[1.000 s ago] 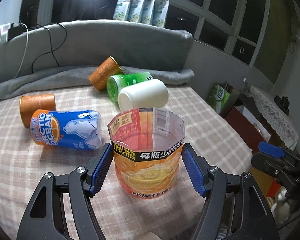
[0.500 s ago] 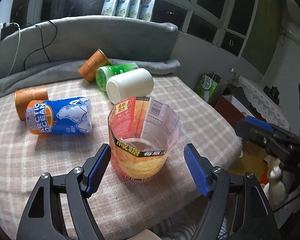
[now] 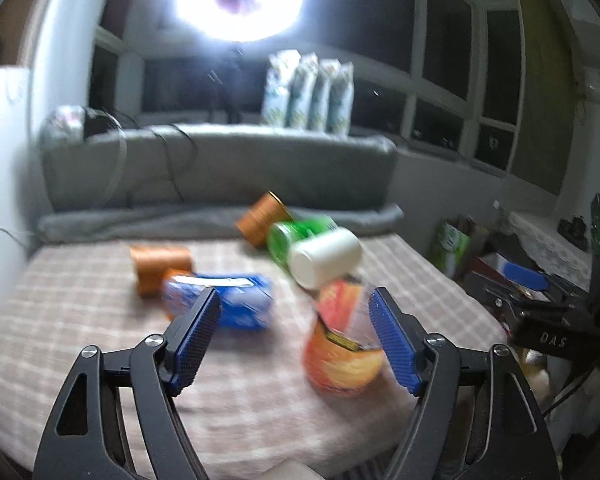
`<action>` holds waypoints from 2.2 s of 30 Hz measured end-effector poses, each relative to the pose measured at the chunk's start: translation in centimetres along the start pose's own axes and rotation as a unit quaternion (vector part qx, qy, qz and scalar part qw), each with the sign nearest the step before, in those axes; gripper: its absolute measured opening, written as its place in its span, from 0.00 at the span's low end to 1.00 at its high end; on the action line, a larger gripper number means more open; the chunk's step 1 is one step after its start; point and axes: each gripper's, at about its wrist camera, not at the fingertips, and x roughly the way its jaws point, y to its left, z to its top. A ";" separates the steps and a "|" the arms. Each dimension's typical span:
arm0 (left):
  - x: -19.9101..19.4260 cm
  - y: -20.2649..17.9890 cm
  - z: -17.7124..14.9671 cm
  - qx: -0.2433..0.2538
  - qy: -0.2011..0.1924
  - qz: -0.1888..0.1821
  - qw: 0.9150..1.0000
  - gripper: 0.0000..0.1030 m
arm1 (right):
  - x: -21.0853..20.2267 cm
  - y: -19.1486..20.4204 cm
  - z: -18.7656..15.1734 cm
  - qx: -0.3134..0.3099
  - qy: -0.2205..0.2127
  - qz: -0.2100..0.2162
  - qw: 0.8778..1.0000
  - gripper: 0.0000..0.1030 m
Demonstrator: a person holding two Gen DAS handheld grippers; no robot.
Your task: Flip cup upright
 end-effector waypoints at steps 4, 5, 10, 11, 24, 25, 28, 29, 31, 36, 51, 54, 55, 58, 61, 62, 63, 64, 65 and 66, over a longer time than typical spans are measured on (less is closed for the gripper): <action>-1.5 1.1 0.8 0.001 -0.035 0.034 0.999 0.76 | -0.3 1.0 0.3 -0.012 -0.029 -0.015 0.999 0.97; -1.9 1.3 0.9 0.001 -0.043 0.042 0.998 0.78 | -0.4 1.2 0.3 -0.014 -0.036 -0.018 0.999 0.97; -3.0 2.4 1.2 -0.003 -0.067 0.072 0.995 0.79 | -0.7 1.8 0.6 -0.014 -0.065 -0.038 0.997 0.99; -3.2 2.5 1.2 -0.004 -0.069 0.075 0.995 0.79 | -0.7 1.8 0.6 -0.012 -0.067 -0.039 0.997 0.99; -3.7 3.2 1.1 -0.010 -0.075 0.097 0.992 0.80 | -0.4 1.5 0.5 -0.001 -0.065 -0.046 0.997 1.00; -3.7 3.1 1.1 -0.010 -0.075 0.097 0.992 0.80 | -0.4 1.4 0.5 -0.002 -0.066 -0.047 0.997 1.00; -3.7 3.0 1.1 -0.009 -0.076 0.097 0.992 0.80 | -0.4 1.4 0.5 -0.002 -0.065 -0.046 0.997 1.00; -3.7 3.0 1.1 -0.009 -0.076 0.098 0.992 0.80 | -0.4 1.5 0.6 -0.002 -0.065 -0.045 0.997 1.00; -3.7 3.1 1.1 -0.009 -0.075 0.096 0.992 0.80 | -0.4 1.4 0.6 -0.001 -0.065 -0.046 0.997 1.00; -3.7 3.0 1.1 -0.010 -0.074 0.096 0.993 0.81 | -0.4 1.5 0.6 -0.002 -0.065 -0.046 0.997 1.00; -3.5 3.3 1.0 -0.011 -0.072 0.097 0.993 0.81 | -0.3 1.6 0.7 -0.002 -0.066 -0.046 0.997 1.00; -3.5 3.3 1.0 -0.011 -0.072 0.096 0.993 0.81 | -0.3 1.6 0.7 -0.002 -0.066 -0.046 0.997 1.00; -3.5 3.3 1.0 -0.010 -0.072 0.097 0.993 0.81 | -0.3 1.6 0.7 -0.002 -0.066 -0.047 0.997 1.00; -3.5 3.3 1.0 -0.011 -0.072 0.097 0.993 0.81 | -0.3 1.6 0.7 -0.001 -0.066 -0.045 0.997 1.00; -3.5 3.3 1.0 -0.011 -0.072 0.097 0.993 0.81 | -0.3 1.5 0.7 -0.002 -0.066 -0.045 0.997 1.00; -3.5 3.3 1.0 -0.011 -0.072 0.096 0.993 0.81 | -0.3 1.6 0.7 -0.002 -0.066 -0.046 0.997 1.00; -3.5 3.3 1.0 -0.011 -0.072 0.097 0.993 0.81 | -0.3 1.6 0.7 -0.001 -0.066 -0.046 0.997 1.00; -3.5 3.3 1.0 -0.010 -0.072 0.097 0.993 0.81 | -0.3 1.6 0.7 -0.001 -0.066 -0.046 0.997 1.00; -3.5 3.3 1.0 -0.010 -0.072 0.097 0.993 0.81 | -0.3 1.6 0.7 -0.001 -0.066 -0.046 0.997 1.00; -3.5 3.3 1.0 -0.010 -0.072 0.096 0.993 0.81 | -0.3 1.6 0.7 -0.001 -0.066 -0.046 0.997 1.00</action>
